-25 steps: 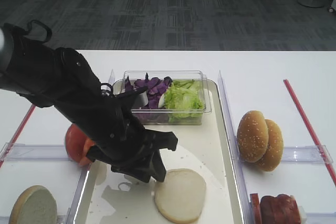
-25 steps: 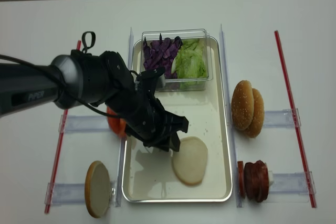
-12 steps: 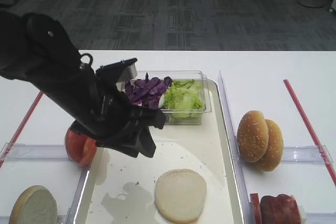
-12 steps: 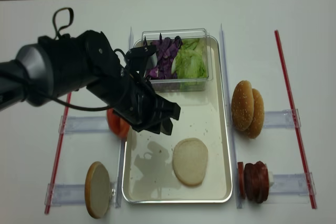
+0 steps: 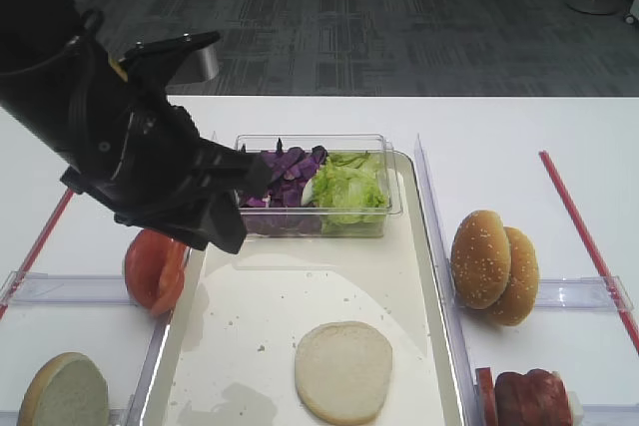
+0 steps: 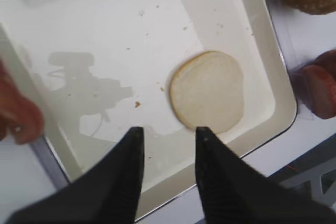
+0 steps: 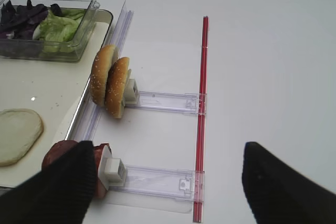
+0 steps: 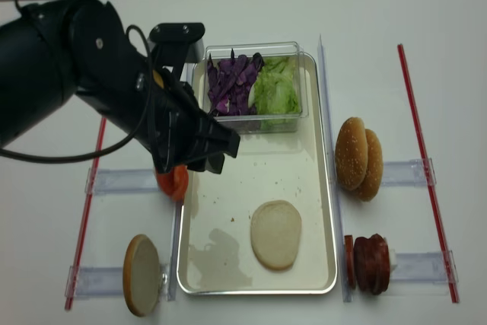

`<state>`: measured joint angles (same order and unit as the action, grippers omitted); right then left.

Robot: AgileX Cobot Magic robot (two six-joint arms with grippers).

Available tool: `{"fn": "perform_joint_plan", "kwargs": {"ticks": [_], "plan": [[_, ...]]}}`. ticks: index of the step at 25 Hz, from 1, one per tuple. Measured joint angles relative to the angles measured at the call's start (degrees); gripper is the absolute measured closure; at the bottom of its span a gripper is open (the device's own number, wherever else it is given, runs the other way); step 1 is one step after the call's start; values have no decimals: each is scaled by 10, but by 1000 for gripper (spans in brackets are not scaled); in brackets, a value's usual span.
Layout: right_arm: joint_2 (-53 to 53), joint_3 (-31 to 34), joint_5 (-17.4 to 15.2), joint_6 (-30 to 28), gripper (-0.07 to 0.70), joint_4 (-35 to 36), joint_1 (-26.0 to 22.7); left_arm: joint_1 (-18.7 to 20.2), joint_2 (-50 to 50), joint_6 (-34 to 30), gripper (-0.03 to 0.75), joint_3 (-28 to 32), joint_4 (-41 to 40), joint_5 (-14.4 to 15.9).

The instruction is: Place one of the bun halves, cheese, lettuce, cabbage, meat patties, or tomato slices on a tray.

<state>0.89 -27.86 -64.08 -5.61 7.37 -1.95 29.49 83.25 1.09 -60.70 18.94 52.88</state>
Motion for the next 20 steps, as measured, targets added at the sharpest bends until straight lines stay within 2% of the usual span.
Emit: {"fn": "perform_joint_plan", "kwargs": {"ticks": [9, 15, 20], "plan": [[0, 0, 0, 0, 43, 0, 0, 0, -55, 110, 480, 0, -134, 63], [0, 0, 0, 0, 43, 0, 0, -1, -73, 146, 480, 0, -189, 98], [0, 0, 0, 0, 43, 0, 0, -19, -75, 152, 480, 0, -212, 118]]}}
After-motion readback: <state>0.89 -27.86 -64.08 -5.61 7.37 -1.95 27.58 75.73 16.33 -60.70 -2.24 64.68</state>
